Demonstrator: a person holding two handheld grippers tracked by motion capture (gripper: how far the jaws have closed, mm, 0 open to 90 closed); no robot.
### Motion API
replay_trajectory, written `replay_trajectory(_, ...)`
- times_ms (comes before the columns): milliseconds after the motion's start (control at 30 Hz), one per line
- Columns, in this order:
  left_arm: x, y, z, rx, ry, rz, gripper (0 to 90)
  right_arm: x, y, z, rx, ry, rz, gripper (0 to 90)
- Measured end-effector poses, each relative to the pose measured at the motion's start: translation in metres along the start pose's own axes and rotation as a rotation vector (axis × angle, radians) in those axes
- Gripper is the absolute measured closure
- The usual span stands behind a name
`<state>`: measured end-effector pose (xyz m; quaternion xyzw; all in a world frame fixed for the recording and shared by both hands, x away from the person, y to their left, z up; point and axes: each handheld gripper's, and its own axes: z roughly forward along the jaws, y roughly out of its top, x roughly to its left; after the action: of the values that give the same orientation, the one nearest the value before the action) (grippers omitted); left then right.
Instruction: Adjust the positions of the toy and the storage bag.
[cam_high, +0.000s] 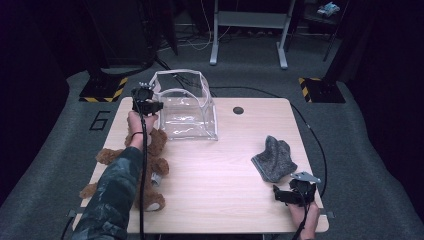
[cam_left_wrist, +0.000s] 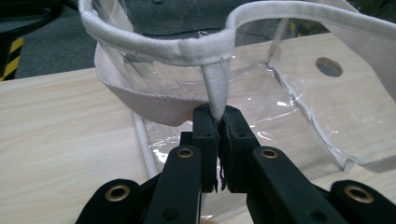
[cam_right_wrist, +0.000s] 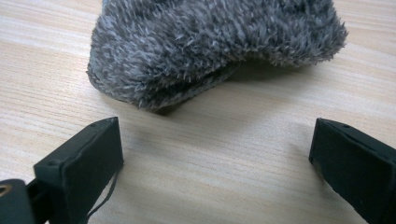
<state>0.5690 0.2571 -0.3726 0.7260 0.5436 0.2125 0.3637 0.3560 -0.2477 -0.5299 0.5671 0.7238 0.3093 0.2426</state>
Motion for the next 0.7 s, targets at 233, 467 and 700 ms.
replay_trajectory(233, -0.021, 0.000, 0.000, 0.003, -0.057, 0.029, 85.4, 0.000, 0.000, 0.000, 0.000, 0.000, 0.000, 2.0)
replay_trajectory(467, -0.042, -0.005, -0.002, -0.013, -0.106, 0.058, 85.5, 0.000, 0.000, 0.000, 0.000, 0.000, 0.000, 2.0)
replay_trajectory(700, -0.053, -0.013, -0.007, -0.022, -0.140, 0.070, 85.6, 0.000, 0.000, 0.000, 0.001, -0.001, 0.000, 2.0)
